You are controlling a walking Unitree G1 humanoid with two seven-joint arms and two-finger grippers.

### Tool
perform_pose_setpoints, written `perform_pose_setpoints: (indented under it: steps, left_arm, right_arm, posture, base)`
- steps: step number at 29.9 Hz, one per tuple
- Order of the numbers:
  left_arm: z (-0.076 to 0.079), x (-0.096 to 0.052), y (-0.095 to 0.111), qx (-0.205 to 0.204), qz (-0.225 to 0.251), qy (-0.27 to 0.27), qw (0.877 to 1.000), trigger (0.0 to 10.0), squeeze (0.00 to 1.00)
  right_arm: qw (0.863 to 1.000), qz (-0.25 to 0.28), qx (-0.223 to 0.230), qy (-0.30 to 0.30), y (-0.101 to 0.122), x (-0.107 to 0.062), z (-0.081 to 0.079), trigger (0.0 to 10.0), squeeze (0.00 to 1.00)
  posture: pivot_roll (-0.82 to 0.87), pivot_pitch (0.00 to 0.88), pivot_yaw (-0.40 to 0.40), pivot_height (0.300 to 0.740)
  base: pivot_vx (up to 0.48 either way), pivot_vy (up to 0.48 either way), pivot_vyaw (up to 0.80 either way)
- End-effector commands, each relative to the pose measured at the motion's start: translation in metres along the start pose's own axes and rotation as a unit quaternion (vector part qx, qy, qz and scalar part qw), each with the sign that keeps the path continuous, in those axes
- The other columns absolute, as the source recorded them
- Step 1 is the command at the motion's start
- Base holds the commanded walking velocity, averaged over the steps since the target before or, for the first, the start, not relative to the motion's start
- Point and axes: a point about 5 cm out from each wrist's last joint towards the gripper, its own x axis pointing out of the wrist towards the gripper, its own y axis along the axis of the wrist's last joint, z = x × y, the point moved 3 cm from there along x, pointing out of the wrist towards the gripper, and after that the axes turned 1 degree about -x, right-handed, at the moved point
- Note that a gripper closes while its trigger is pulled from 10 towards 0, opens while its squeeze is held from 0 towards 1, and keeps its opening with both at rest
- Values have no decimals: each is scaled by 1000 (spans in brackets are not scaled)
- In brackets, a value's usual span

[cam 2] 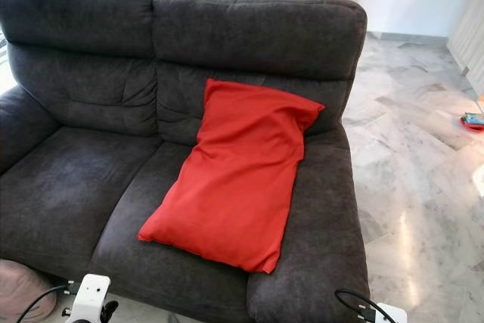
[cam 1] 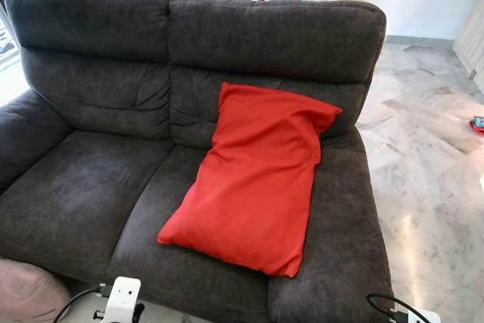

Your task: Move the pillow to the sofa from floor

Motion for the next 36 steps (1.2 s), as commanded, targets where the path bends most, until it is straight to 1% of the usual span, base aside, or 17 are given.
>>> perform_pose_setpoints:
  steps: [1,3,4,12,18,25,32,36]
  left_arm:
    - [-2,0,-3,2,-12,-1,1000,10000,0]
    - [-3,0,-7,-2,-19,0,1000,10000,0]
    - [-2,-1,-9,-5,-23,-1,1000,10000,0]
    - [3,-3,-17,-3,-33,-10,999,10000,0]
    - [7,-2,-14,-7,-29,-14,999,10000,0]
    - [12,-2,-16,-7,-30,-19,999,10000,0]
    - [14,-3,-18,-7,-33,-22,999,10000,0]
    - [11,-4,-21,-3,-39,-19,999,10000,0]
  right_arm:
    - [1000,-25,1,6,-11,-2,-2,10000,0]
    - [999,-33,-1,13,-15,-3,-7,10000,0]
    - [999,-36,-2,23,-17,-4,-12,10000,0]
    - [998,-40,3,44,-17,-4,-26,10000,0]
    - [998,-37,4,55,-14,-4,-29,10000,0]
    - [998,-38,3,56,-13,-3,-27,10000,0]
    - [997,-44,4,59,-14,-3,-28,10000,0]
    - [997,-48,10,59,-16,-4,-28,10000,0]
  posture:
    - [-37,68,9,740]
    - [-31,69,9,740]
    - [-30,71,9,740]
    - [-26,67,4,740]
    - [-28,65,-3,740]
    - [-28,59,-8,740]
    - [-31,52,-7,740]
    - [-34,49,-5,740]
  base:
    - [0,0,0]
    - [0,0,0]
    - [0,0,0]
    - [0,0,0]
    - [0,0,0]
    - [0,0,0]
    - [0,0,0]
    - [0,0,0]
